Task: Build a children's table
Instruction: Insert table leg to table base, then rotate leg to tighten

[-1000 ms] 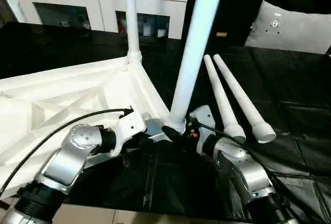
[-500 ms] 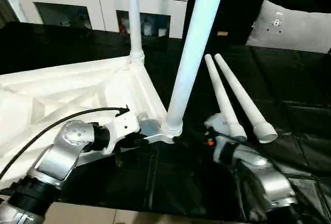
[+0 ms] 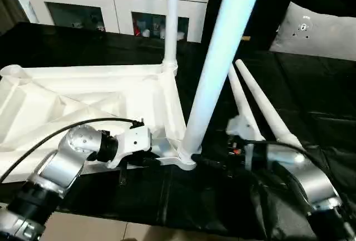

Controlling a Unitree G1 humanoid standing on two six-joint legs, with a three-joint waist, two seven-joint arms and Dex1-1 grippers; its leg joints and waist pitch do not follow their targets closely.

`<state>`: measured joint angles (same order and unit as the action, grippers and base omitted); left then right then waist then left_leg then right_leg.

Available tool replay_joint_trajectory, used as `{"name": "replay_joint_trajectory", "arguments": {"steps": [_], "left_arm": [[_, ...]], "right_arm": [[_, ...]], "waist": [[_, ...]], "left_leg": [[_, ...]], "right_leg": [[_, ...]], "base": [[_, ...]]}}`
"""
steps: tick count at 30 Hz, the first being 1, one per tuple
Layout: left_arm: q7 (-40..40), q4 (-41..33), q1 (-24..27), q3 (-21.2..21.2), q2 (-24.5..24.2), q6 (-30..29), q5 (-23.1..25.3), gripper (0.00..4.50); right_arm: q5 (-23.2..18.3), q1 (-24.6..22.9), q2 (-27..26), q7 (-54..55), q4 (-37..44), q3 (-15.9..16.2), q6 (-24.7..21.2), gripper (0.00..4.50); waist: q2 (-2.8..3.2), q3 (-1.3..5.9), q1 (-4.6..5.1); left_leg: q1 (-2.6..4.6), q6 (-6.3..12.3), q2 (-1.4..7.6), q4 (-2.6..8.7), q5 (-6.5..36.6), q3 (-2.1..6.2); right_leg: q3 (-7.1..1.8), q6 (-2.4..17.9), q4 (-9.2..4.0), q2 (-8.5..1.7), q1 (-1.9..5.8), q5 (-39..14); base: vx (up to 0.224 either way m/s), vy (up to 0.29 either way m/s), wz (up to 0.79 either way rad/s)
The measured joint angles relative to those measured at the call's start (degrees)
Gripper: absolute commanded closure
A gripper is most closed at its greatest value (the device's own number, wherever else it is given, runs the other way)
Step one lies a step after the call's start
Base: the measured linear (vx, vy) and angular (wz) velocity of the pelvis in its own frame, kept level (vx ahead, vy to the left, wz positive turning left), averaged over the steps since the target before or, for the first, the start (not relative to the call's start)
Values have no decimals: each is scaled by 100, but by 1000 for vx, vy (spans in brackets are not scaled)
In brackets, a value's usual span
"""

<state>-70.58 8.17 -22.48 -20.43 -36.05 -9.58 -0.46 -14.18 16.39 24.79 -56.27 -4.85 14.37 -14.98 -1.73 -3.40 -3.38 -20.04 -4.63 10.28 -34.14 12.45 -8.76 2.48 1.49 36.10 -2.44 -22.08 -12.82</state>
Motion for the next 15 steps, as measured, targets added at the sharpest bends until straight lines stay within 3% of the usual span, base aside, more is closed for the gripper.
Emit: {"name": "replay_joint_trajectory", "arguments": {"steps": [8,15], "left_arm": [[-131,0,-19,-46,2,73,2,450],[-177,0,-27,-67,0,94,6,450]], "right_arm": [[202,227,-32,-174,-287,358,-5,2],[292,235,-278,-150,-503,420,5,77]], "waist": [[-2,2,-13],[-2,1,-11]], "left_leg": [[-1,3,0,-15,0,0],[-1,3,1,-21,-1,0]], "right_leg": [[4,0,2,-6,0,0],[6,1,8,-7,0,2]], "base": [[0,0,0],[0,0,0]]}}
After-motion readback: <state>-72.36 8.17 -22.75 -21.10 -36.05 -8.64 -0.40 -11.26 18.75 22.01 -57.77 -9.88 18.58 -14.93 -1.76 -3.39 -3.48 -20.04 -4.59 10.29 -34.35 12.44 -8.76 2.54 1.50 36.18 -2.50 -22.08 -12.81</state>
